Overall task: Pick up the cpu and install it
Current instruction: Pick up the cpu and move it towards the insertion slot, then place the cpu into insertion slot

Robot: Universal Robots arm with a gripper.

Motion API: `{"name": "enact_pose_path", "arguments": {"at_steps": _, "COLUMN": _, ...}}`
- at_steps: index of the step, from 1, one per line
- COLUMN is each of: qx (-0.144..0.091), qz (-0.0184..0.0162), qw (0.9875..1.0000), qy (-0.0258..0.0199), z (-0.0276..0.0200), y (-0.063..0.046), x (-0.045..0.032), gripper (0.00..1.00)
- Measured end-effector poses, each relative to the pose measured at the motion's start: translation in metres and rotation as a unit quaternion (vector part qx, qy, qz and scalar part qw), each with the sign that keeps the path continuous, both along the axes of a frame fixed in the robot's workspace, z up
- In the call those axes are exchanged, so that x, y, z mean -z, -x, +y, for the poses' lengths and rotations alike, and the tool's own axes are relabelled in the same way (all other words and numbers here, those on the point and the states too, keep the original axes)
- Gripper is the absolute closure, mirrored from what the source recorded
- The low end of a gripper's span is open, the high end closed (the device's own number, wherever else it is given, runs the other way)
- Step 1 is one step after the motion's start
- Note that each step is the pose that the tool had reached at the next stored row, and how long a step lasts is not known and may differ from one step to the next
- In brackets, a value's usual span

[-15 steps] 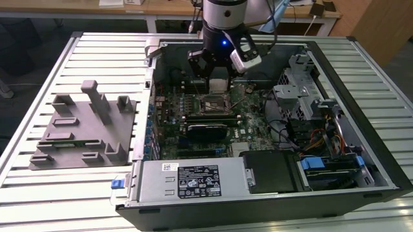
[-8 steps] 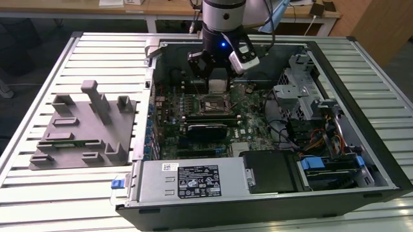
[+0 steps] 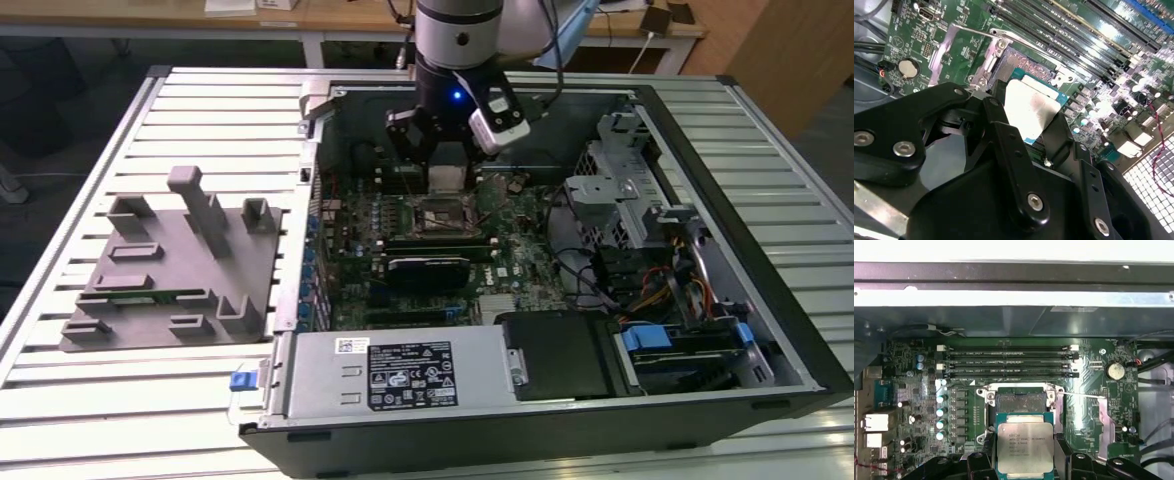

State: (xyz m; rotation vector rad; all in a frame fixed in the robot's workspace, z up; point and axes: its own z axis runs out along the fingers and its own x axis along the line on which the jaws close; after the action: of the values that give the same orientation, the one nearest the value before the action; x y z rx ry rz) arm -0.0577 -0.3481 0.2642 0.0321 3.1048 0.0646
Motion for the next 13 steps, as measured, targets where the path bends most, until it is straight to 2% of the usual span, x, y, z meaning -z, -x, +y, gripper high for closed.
{"name": "enact_pose_path", "arguments": {"at_steps": 5, "qx": 0.0, "qz": 0.0, "qw": 1.0, "qy": -0.0001, "z": 0.0016, "y": 0.002, "x": 0.0042, "gripper": 0.46}}
{"name": "enact_pose_path", "arguments": {"at_steps": 13, "qx": 0.0, "qz": 0.0, "qw": 1.0, "qy": 0.0, "z": 0.0017, "y": 0.0021, "x": 0.005, "gripper": 0.46}}
